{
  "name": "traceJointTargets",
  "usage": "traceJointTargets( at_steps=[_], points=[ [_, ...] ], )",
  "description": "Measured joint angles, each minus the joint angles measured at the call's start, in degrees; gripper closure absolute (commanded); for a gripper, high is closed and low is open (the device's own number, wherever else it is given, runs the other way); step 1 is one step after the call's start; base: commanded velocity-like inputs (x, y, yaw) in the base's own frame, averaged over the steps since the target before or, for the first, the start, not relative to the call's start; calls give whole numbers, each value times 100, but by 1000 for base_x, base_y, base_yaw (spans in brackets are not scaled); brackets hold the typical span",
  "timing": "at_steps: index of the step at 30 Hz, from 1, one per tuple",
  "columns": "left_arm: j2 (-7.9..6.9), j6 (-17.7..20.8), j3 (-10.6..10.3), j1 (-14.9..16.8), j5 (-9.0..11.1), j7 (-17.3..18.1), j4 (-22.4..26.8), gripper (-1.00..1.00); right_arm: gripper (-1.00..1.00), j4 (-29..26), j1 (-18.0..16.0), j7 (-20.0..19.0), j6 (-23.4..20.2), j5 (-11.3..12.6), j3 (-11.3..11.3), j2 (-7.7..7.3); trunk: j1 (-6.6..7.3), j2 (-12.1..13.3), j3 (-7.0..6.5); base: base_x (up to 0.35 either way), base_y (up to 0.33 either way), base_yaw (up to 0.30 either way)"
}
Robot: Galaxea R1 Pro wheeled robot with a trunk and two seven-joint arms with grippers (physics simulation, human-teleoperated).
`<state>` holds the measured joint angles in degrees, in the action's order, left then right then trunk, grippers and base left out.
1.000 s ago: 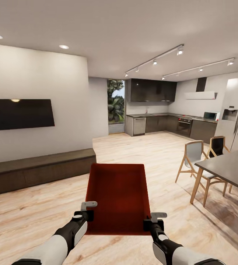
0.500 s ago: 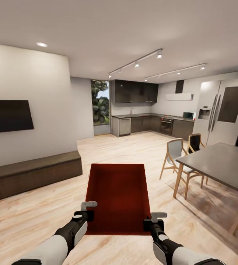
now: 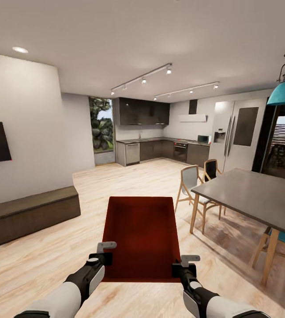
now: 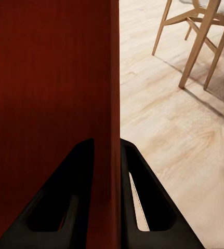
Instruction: Move the two storage containers from the living room to the garage. In the garage, place one container on the floor and stack the other container on top of it (either order is fine).
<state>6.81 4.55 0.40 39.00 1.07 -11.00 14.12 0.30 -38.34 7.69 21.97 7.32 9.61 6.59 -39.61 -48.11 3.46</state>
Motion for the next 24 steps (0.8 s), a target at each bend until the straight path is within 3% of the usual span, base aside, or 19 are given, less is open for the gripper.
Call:
traceJointTargets(
  at_steps=[11, 18, 24],
  points=[
    [-3, -5, -8, 1, 6, -3, -2, 100, 100, -2, 0, 24, -2, -10, 1, 8, 0, 0, -61, 0, 0, -255],
    [-5, -5, -12, 0, 10, -5, 0, 100, 100, -2, 0, 34, -5, -31, -13, 12, 0, 0, -74, 0, 0, -59],
    [0, -4, -2, -1, 8, -3, -4, 100, 100, -2, 0, 0, -5, -6, -2, -1, 0, 1, -69, 0, 0, -204]
  ],
)
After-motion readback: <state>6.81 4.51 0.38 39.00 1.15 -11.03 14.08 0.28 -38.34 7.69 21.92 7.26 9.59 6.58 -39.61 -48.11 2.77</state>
